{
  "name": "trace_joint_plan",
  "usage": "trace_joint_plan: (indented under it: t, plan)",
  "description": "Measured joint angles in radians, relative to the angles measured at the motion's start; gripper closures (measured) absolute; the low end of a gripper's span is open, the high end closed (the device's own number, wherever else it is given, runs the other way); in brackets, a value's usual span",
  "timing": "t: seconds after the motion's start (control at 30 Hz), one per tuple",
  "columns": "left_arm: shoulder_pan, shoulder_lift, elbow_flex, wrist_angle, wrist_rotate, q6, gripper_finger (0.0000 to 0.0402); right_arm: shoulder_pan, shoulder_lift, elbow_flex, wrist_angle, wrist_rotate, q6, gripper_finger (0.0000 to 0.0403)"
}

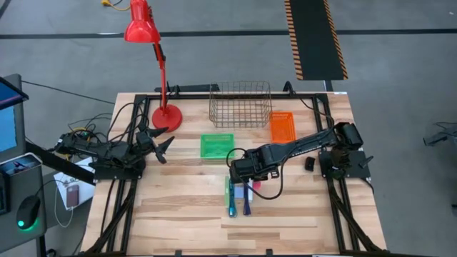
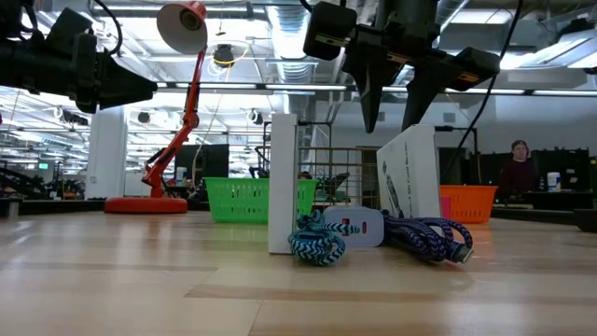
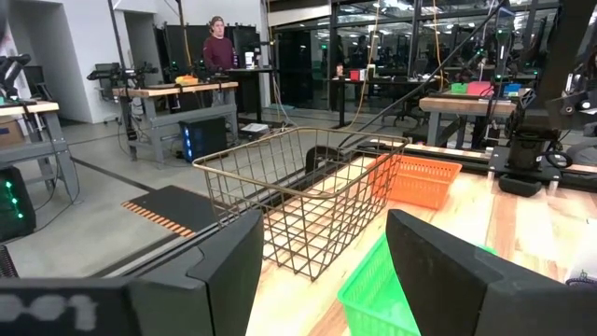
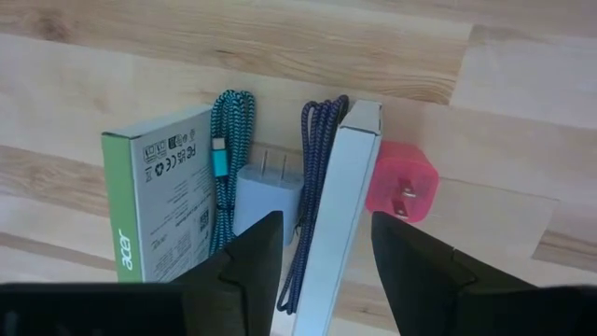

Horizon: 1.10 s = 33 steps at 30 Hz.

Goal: Pick and place items into bin
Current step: Put the left white card reader box into the gold wire basket

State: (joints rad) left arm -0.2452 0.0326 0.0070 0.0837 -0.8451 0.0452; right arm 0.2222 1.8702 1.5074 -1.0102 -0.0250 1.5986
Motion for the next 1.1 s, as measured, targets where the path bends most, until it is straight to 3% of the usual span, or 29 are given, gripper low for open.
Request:
trace_joint_plan:
  t: [1.1]
  plan:
    - [0.000, 0.000, 0.000, 0.000, 0.000, 0.000, 0.0184, 0.000, 0.000, 0.000, 0.000, -0.001, 0.058, 0.0243]
